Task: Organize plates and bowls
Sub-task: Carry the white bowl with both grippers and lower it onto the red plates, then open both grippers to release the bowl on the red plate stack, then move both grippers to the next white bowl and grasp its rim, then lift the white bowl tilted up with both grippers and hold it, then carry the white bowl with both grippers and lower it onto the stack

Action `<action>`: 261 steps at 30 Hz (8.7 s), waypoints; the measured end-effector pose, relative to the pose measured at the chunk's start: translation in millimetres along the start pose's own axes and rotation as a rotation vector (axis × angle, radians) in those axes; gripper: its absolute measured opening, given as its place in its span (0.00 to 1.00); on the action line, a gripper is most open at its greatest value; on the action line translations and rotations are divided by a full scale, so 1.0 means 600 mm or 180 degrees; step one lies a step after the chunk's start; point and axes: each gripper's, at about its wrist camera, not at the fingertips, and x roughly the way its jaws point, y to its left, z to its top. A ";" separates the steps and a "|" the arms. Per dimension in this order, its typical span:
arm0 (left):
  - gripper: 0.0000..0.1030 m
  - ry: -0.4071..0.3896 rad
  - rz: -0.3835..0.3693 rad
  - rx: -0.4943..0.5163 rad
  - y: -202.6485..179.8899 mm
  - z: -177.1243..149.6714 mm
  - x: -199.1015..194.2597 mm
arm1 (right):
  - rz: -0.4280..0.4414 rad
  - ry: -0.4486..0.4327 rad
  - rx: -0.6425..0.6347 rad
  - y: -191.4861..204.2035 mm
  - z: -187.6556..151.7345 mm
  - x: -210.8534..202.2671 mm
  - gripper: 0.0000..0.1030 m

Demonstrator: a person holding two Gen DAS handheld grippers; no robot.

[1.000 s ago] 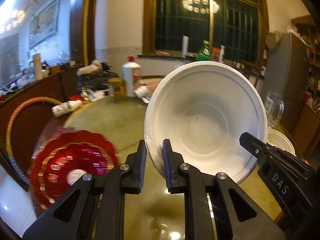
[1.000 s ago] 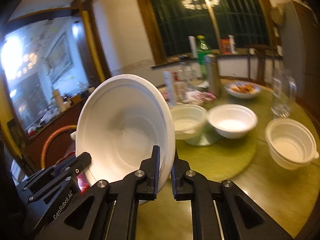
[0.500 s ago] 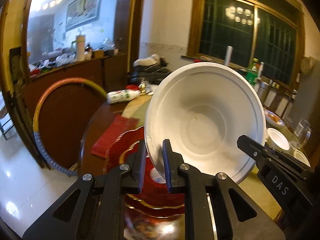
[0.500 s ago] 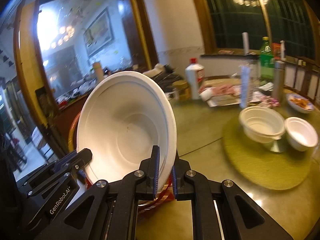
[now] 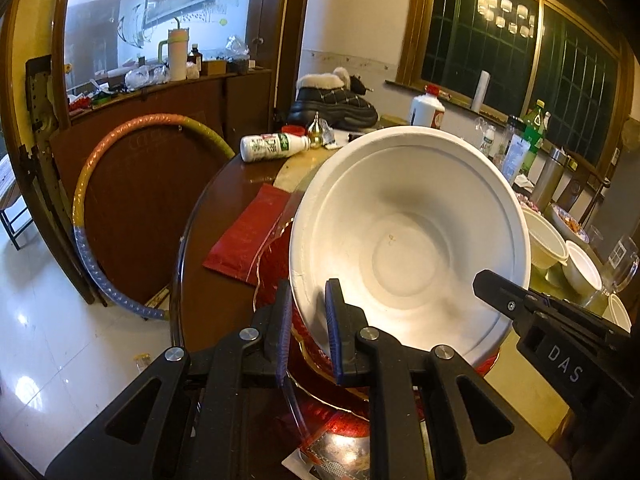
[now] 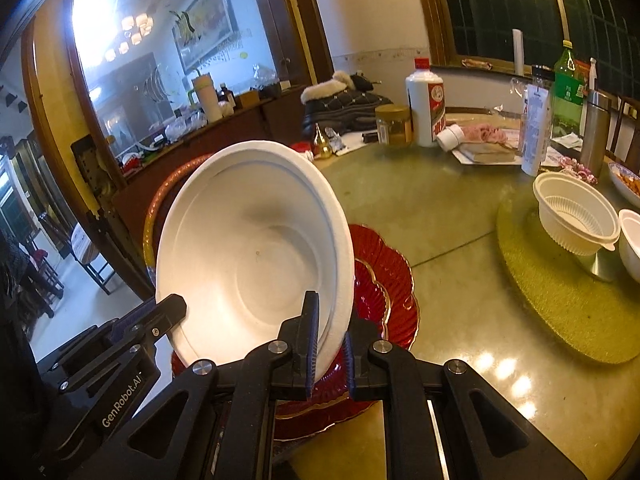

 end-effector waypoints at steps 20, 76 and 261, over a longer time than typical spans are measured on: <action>0.13 0.0170 -0.0025 0.0034 -0.003 -0.007 0.006 | 0.0054 0.0285 0.0125 -0.019 -0.009 0.023 0.15; 0.83 0.1238 -0.1306 0.0484 -0.668 0.017 0.149 | -0.0801 0.0415 0.2030 -0.754 0.062 -0.145 0.60; 0.15 0.0249 -0.0096 0.0191 -0.043 0.021 0.011 | 0.0256 0.0373 0.0180 -0.035 0.023 0.021 0.13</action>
